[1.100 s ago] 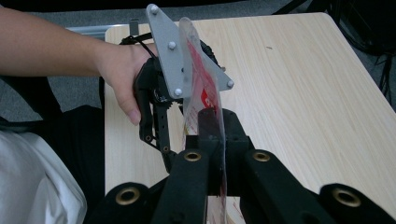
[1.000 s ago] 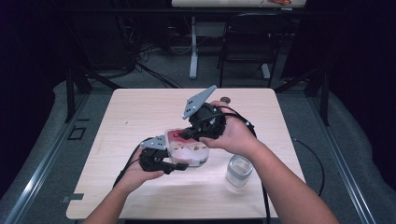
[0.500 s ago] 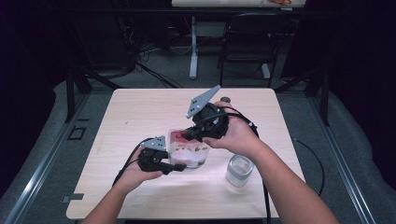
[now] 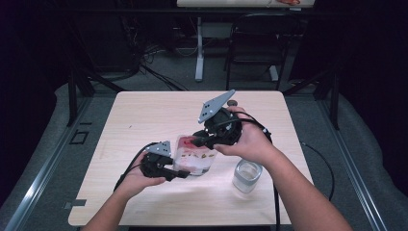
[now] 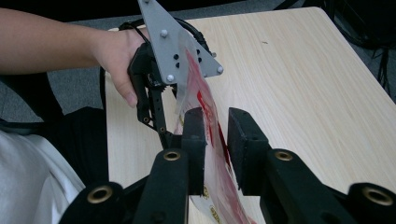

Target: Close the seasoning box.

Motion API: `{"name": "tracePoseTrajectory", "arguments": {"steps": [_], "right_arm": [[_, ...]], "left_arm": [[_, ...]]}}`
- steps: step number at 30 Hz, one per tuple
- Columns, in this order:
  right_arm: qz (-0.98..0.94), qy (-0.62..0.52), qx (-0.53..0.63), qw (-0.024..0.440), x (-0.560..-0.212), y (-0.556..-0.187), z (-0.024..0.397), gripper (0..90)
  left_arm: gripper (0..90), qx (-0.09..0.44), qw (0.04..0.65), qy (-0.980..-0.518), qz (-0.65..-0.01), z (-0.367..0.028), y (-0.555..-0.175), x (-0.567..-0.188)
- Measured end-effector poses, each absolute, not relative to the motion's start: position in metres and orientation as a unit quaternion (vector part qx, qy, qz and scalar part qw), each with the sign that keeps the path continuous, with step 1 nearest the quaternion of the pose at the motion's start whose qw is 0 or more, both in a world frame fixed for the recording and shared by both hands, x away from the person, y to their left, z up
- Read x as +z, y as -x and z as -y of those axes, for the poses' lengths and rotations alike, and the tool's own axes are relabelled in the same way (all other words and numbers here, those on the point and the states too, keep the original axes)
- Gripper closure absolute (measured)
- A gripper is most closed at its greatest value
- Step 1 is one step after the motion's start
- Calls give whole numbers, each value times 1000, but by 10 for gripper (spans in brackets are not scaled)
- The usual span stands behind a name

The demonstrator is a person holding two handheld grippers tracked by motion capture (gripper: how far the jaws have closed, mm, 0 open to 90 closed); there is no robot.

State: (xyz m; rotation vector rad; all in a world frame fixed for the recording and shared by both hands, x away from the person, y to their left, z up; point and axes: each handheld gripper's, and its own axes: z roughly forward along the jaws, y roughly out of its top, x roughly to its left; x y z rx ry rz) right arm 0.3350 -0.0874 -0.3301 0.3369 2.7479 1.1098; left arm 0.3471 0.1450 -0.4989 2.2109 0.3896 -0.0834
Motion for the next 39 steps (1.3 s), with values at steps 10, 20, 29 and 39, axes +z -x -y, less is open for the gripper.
{"name": "tracePoseTrajectory", "arguments": {"steps": [10, 20, 29, 39], "right_arm": [[-919, -102, 371, 87, -332, -332, 79, 746], [-915, -103, 381, 90, -338, -330, 80, 850], [-910, -111, 389, 93, -347, -326, 90, 889], [-905, -128, 396, 85, -363, -325, 102, 892]], "left_arm": [[609, -33, 423, -892, -154, -143, -346, -500], [611, -30, 420, -895, -151, -143, -345, -500], [613, -30, 411, -900, -143, -143, -346, -502], [614, -32, 397, -906, -142, -138, -345, -510]]}}
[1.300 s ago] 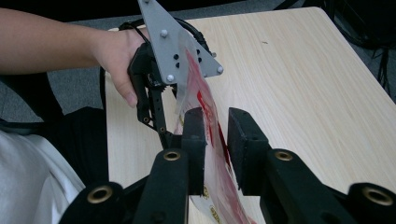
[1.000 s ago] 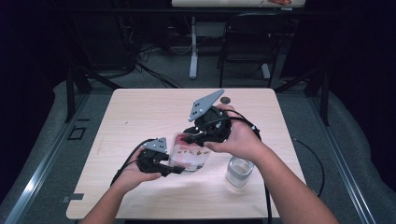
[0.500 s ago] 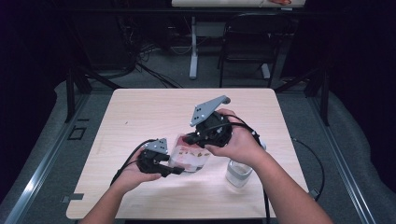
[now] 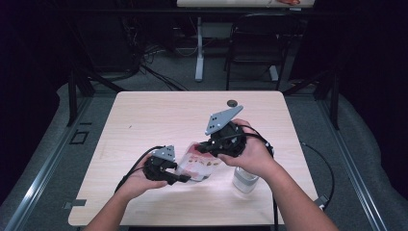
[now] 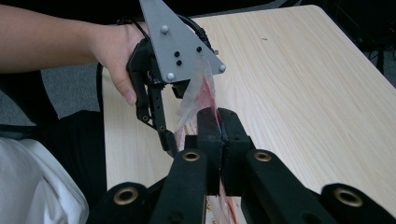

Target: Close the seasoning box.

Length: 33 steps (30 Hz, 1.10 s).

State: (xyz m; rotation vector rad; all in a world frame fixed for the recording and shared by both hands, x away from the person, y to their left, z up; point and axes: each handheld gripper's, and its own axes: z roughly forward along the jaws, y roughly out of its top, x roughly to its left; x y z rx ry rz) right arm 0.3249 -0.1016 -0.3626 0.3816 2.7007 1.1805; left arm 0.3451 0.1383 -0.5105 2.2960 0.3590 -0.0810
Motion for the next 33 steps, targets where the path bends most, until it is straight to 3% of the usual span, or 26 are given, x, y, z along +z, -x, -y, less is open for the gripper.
{"name": "tracePoseTrajectory", "arguments": {"steps": [33], "right_arm": [[-865, -161, 471, 67, -397, -323, 152, 892]], "left_arm": [[625, -37, 394, -907, -143, -138, -339, -507]]}}
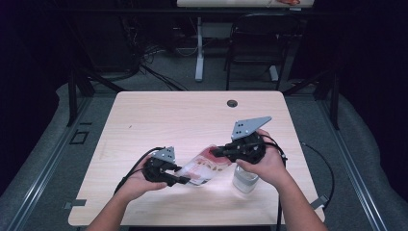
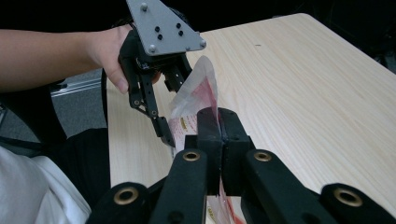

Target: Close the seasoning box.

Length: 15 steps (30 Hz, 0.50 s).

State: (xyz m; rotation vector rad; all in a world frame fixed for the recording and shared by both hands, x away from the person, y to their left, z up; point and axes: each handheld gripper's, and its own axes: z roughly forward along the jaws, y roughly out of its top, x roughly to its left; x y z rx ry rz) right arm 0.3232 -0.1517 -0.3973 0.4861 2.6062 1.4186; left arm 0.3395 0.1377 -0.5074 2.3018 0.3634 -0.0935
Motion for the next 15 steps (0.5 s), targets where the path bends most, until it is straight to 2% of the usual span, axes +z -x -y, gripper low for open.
{"name": "tracePoseTrajectory", "arguments": {"steps": [15], "right_arm": [[-839, -187, 507, 71, -417, -324, 183, 891]], "left_arm": [[635, -25, 371, -915, -154, -131, -338, -490]]}}
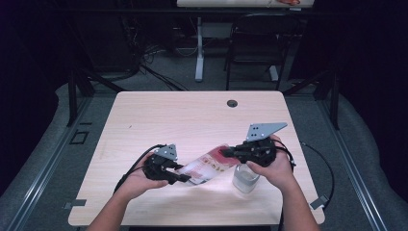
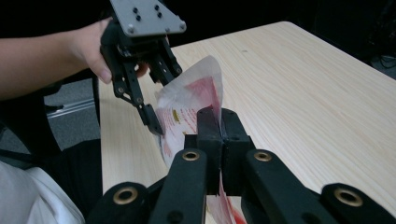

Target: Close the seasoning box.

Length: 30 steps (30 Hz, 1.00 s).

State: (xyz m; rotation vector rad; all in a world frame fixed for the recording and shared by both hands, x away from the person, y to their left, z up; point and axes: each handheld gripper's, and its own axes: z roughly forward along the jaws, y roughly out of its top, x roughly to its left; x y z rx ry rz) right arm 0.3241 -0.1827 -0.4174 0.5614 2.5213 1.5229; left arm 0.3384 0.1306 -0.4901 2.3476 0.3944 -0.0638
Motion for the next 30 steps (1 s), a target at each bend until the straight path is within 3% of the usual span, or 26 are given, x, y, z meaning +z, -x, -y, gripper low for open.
{"name": "tracePoseTrajectory", "arguments": {"steps": [30], "right_arm": [[-837, -206, 502, 71, -431, -324, 187, 891]], "left_arm": [[647, -26, 355, -920, -164, -143, -340, -475]]}}
